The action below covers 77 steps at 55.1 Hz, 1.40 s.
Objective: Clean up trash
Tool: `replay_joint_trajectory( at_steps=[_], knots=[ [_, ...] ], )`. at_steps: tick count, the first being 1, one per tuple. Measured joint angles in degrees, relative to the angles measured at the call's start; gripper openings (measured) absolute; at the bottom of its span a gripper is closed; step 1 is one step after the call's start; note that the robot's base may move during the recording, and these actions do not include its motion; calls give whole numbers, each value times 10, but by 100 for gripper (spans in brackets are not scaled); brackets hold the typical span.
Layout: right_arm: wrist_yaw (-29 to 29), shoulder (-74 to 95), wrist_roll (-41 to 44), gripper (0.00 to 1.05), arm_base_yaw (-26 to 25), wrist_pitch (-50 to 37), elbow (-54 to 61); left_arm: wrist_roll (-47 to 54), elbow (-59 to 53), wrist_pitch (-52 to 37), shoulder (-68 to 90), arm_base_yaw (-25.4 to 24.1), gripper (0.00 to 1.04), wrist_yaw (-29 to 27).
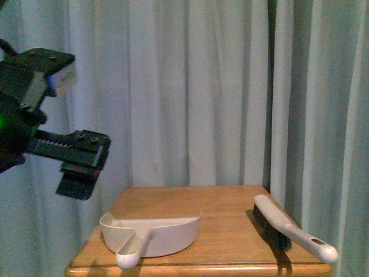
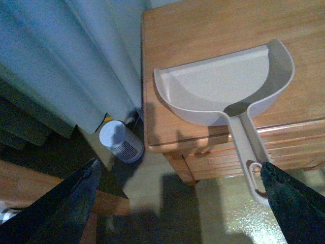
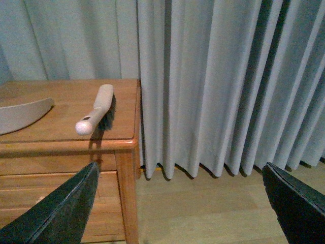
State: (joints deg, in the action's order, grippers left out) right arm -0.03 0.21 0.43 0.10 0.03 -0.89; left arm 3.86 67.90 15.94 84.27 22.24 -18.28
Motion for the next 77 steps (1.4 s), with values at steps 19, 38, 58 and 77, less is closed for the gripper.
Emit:
replay_joint_trajectory(
  at_steps=[19,38,58,77],
  knots=[
    [0,0,0,97,0,0,0,-98,139,114,157,48,97,-11],
    [0,0,0,97,0,0,0,-161,221,153,264,65,97,-20],
    [0,0,0,97,0,0,0,-159,215,131,310,50,97,-26],
    [0,0,0,97,0,0,0,-159,211,120,331,45,97,-16]
  ],
)
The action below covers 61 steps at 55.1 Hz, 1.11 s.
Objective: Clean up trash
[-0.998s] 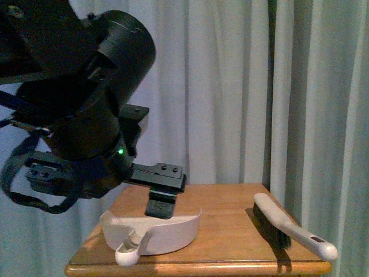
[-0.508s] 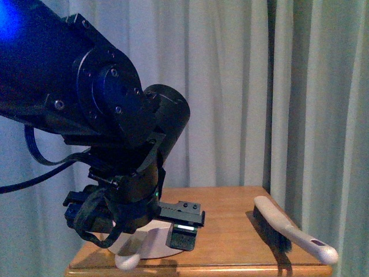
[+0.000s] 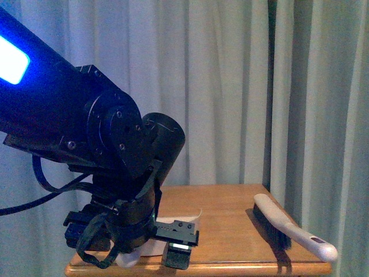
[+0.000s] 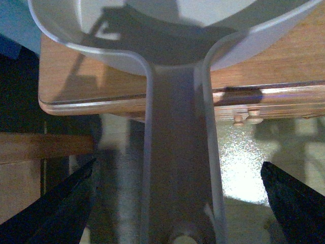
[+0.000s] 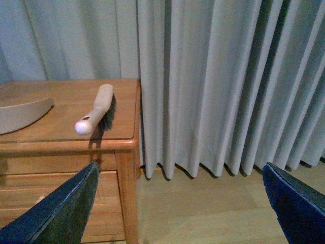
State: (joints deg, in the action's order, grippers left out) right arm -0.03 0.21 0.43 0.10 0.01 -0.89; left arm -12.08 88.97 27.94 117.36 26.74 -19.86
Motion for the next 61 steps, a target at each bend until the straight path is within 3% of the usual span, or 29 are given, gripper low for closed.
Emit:
replay_joint_trajectory(
  at_steps=[9,13,31,44,61],
  knots=[
    [0,0,0,97,0,0,0,0,0,-3,5,0,95,3],
    [0,0,0,97,0,0,0,0,0,-7,6,0,78,3],
    [0,0,0,97,0,0,0,0,-19,-39,5,0,28,7],
    [0,0,0,97,0,0,0,16,-68,-104,-27,-8,27,16],
    [0,0,0,97,0,0,0,107,-226,-346,-214,-10,27,39]
  ],
)
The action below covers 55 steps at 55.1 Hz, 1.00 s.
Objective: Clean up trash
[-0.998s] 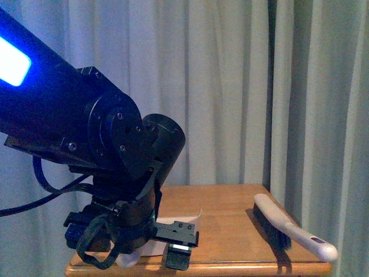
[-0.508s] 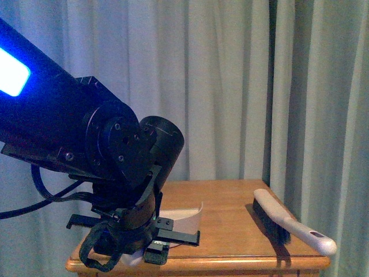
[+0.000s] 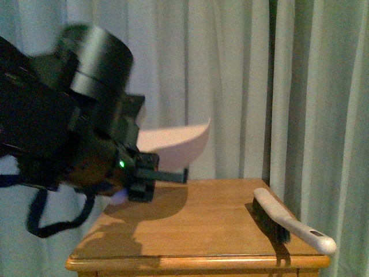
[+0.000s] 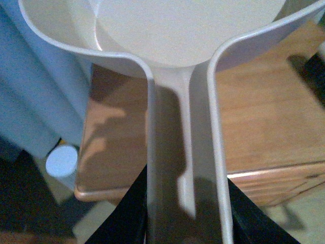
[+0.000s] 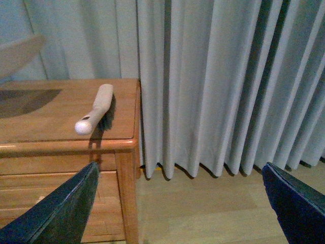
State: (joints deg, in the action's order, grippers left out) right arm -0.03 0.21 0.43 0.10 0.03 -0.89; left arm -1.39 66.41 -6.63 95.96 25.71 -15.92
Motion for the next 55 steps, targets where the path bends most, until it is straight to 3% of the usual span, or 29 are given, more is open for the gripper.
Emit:
replay_joint_trajectory(
  at_steps=[12,22,30,38,49,55],
  knots=[
    [0,0,0,97,0,0,0,72,-143,-84,-190,-8,27,68],
    [0,0,0,97,0,0,0,99,-251,-79,-365,-67,27,112],
    [0,0,0,97,0,0,0,97,-308,-47,-491,-128,27,157],
    [0,0,0,97,0,0,0,79,-367,1,-633,-220,27,236],
    [0,0,0,97,0,0,0,18,-404,17,-757,-346,27,358],
    [0,0,0,97,0,0,0,-10,-420,-14,-777,-387,27,390]
  ],
)
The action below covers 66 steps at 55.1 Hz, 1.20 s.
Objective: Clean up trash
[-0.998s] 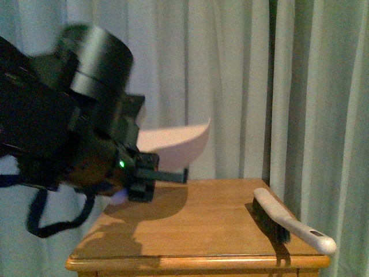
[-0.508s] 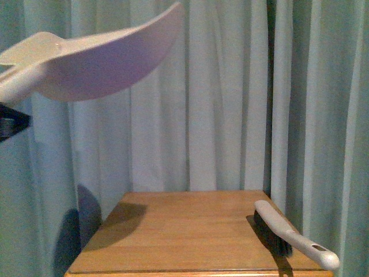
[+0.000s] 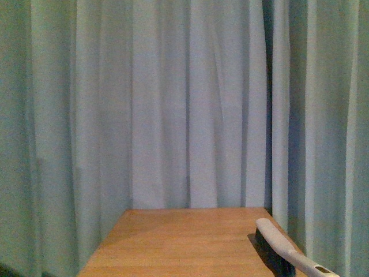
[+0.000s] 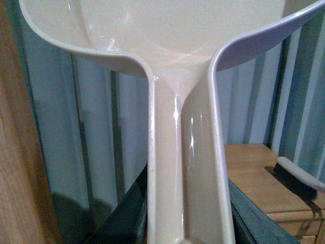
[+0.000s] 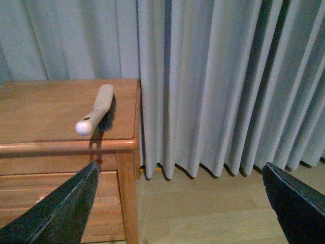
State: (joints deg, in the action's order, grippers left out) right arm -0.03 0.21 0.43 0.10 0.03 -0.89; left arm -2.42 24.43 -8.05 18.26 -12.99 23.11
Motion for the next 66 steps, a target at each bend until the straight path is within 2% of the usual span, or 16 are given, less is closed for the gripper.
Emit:
replay_joint_trajectory(
  at_steps=[7,21,23,24,26,28,29,33,45,55,66],
  knots=[
    [0,0,0,97,0,0,0,-26,-36,-22,-7,-46,27,50],
    [0,0,0,97,0,0,0,-32,-47,-19,-14,-49,27,50],
    [96,20,31,97,33,-51,2,-33,-47,-19,-14,-49,27,50],
    [199,41,62,97,63,-96,2,-33,-47,-19,-14,-49,27,50],
    [306,75,97,97,94,-140,1,-33,-48,-19,-14,-49,27,50],
    [376,111,106,97,97,-137,0,-33,-48,-19,-15,-49,27,50],
    [385,127,105,97,95,-126,-3,-33,-48,-19,-15,-48,27,50],
    [372,199,80,97,83,-90,-25,-33,-48,-19,-15,-48,27,50],
    [237,456,-2,97,73,-19,-223,-33,-48,-19,-15,-48,27,50],
    [169,658,-31,97,99,51,-419,-33,-48,-19,-15,-48,27,50],
    [126,812,-66,97,141,120,-585,-33,-48,-19,-15,-48,27,50]
  ],
)
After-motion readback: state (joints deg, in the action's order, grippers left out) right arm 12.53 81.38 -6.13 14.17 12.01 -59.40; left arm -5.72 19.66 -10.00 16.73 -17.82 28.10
